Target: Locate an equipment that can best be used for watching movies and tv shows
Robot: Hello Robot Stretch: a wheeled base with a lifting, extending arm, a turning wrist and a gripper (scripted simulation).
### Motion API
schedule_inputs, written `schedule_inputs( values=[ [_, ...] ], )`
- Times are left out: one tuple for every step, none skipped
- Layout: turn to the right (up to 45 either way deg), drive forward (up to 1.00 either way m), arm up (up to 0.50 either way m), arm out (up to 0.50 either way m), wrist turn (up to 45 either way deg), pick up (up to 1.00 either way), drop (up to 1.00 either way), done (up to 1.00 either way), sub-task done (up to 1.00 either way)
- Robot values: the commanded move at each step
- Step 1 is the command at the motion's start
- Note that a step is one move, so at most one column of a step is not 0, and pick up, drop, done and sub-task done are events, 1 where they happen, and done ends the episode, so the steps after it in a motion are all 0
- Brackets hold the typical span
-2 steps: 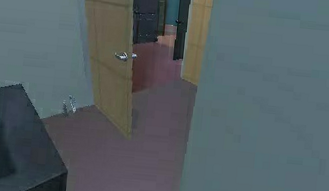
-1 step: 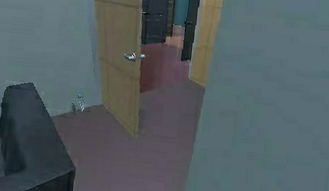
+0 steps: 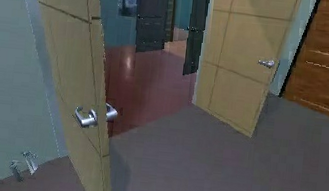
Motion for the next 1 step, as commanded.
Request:
schedule_inputs(
  values=[
    [-12.0, 0.00, 0.00, 0.00, 0.0, 0.00, 0.00, 0.00, 0.00]
  ],
)
